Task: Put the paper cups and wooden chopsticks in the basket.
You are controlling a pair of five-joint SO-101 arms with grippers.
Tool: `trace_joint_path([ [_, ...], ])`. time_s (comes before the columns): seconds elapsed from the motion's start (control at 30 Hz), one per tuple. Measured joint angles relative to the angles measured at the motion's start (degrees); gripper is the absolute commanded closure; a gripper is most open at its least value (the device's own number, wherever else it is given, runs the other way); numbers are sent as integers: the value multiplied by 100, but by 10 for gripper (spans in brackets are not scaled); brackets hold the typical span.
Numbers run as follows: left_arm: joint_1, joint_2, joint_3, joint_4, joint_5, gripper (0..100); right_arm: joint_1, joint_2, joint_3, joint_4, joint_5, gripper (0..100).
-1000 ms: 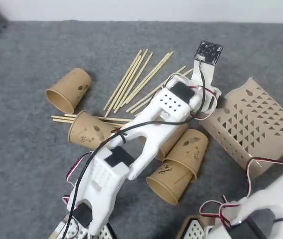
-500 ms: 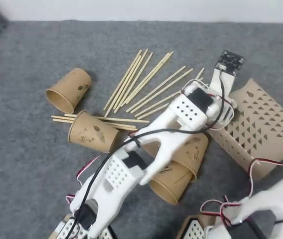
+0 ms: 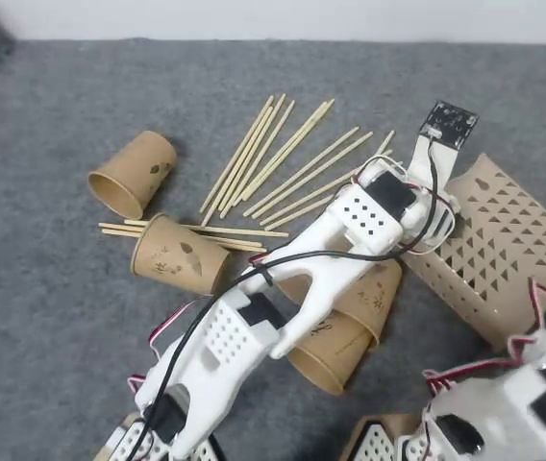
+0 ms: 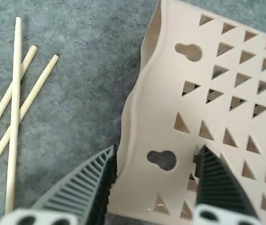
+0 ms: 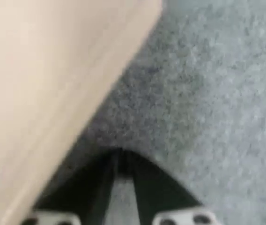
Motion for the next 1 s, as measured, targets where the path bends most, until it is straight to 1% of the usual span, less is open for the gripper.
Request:
trace_joint_path([
  [0.1, 79, 0, -79, 9, 0, 732, -176, 422, -422, 0, 0, 991],
  [0.17, 158, 9, -246, 167, -35, 732, -281, 501, -492, 0, 0, 991],
  [0.27, 281, 26, -615, 554, -44, 732, -422, 519, -501, 0, -62, 991],
  [0.43, 396, 44, -1767, 1319, -53, 732, -431, 484, -510, 44, -176, 991],
  [0.6, 466, 44, -2400, 1556, -53, 732, -457, -97, -422, 765, -202, 991],
  [0.73, 563, 26, -3182, 1758, -53, 732, -598, -695, -264, 1354, -220, 991],
  [0.8, 738, 9, -3631, 1855, -44, 732, -712, -1055, -132, 1459, -220, 991],
  [0.87, 1134, 53, -3851, 2092, -35, 732, -835, -1459, -62, 1503, -211, 991],
  [0.9, 1310, 88, -3903, 2163, -35, 732, -747, -1609, -26, 1512, -220, 991],
  [1.0, 1451, 88, -4070, 2382, -35, 732, -571, -1960, -44, 1538, -220, 991],
])
